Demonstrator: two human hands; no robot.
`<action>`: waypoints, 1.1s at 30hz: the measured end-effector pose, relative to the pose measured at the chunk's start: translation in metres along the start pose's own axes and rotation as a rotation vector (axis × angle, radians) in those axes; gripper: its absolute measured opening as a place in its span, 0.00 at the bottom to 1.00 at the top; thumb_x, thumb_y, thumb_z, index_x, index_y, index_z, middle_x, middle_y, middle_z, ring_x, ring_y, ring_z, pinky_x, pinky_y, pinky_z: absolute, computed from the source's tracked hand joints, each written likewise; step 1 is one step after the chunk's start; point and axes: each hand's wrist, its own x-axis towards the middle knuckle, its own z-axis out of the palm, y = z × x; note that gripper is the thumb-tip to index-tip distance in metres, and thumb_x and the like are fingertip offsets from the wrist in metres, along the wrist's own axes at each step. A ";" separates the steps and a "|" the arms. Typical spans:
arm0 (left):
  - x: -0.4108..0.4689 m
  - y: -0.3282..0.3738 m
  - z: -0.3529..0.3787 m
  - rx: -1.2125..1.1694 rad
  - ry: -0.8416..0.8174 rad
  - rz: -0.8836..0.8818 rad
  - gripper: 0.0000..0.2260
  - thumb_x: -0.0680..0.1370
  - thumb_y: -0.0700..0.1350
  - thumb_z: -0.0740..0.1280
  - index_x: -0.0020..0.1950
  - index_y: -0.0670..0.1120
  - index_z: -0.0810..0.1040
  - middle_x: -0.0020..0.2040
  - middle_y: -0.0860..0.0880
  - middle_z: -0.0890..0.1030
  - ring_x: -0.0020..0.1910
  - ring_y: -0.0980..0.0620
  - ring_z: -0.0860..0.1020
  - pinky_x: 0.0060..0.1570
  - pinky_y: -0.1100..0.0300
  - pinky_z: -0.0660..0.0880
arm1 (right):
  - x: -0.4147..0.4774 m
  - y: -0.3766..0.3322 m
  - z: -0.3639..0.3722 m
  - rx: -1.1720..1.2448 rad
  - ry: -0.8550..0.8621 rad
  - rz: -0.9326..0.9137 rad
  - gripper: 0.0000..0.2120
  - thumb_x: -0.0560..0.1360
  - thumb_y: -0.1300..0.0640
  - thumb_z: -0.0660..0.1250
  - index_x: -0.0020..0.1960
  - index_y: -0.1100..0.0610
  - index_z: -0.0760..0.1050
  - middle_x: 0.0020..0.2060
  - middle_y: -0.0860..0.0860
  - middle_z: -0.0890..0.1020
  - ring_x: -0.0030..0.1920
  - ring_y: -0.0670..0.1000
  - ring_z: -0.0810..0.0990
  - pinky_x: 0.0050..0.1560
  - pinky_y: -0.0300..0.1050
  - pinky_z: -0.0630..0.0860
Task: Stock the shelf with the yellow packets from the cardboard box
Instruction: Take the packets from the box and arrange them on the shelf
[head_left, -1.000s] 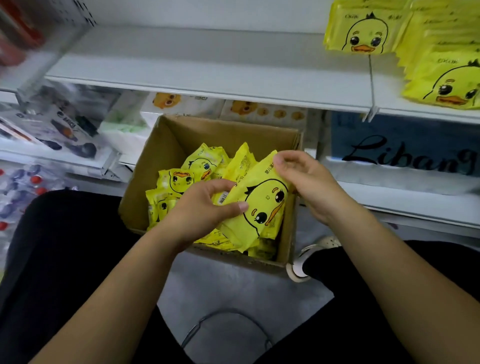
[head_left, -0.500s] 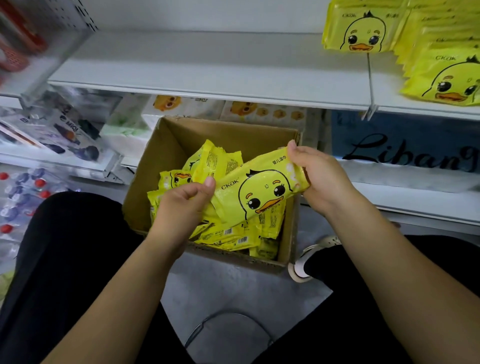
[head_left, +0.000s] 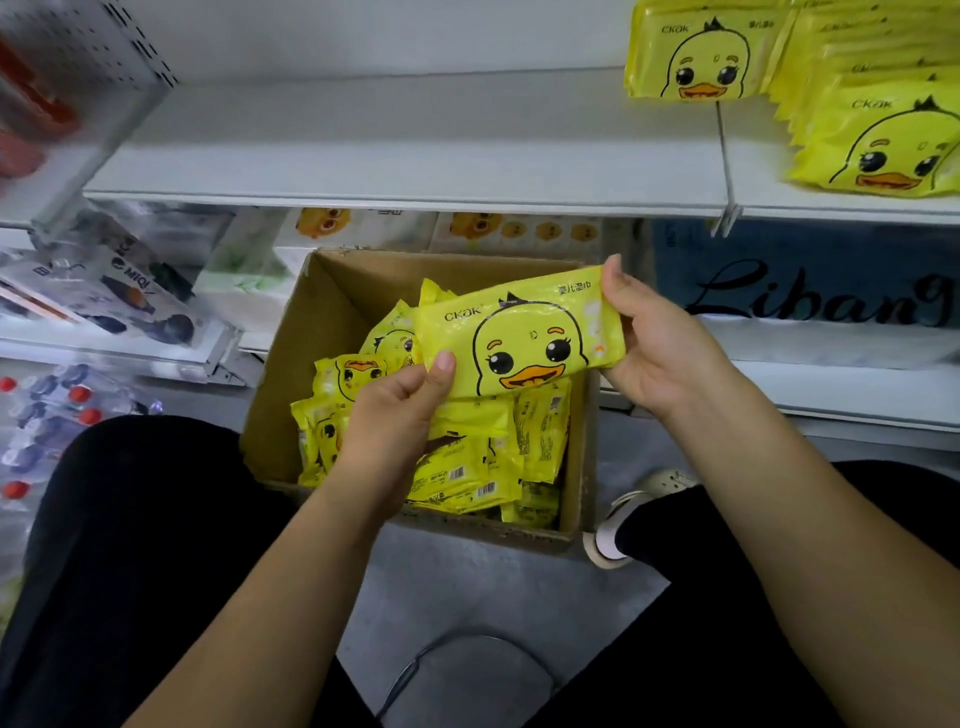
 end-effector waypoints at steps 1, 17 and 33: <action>0.000 -0.002 0.004 -0.019 0.008 -0.006 0.34 0.69 0.71 0.74 0.53 0.40 0.84 0.56 0.43 0.86 0.63 0.44 0.81 0.70 0.38 0.72 | 0.001 -0.001 -0.001 0.011 -0.015 0.006 0.20 0.82 0.50 0.60 0.66 0.64 0.73 0.53 0.60 0.84 0.52 0.57 0.85 0.45 0.52 0.84; 0.007 0.028 0.021 -0.326 0.192 -0.011 0.17 0.84 0.54 0.62 0.57 0.43 0.84 0.54 0.43 0.87 0.55 0.42 0.86 0.49 0.48 0.85 | 0.007 0.012 -0.011 -0.385 0.014 -0.133 0.12 0.85 0.58 0.56 0.54 0.60 0.77 0.48 0.57 0.87 0.48 0.55 0.87 0.49 0.47 0.84; 0.032 0.041 0.045 -0.146 -0.046 -0.058 0.23 0.74 0.53 0.73 0.67 0.47 0.79 0.57 0.46 0.87 0.56 0.45 0.86 0.54 0.46 0.82 | 0.008 -0.012 -0.026 -0.300 -0.004 -0.227 0.13 0.82 0.54 0.61 0.58 0.61 0.79 0.52 0.57 0.85 0.51 0.54 0.84 0.53 0.47 0.82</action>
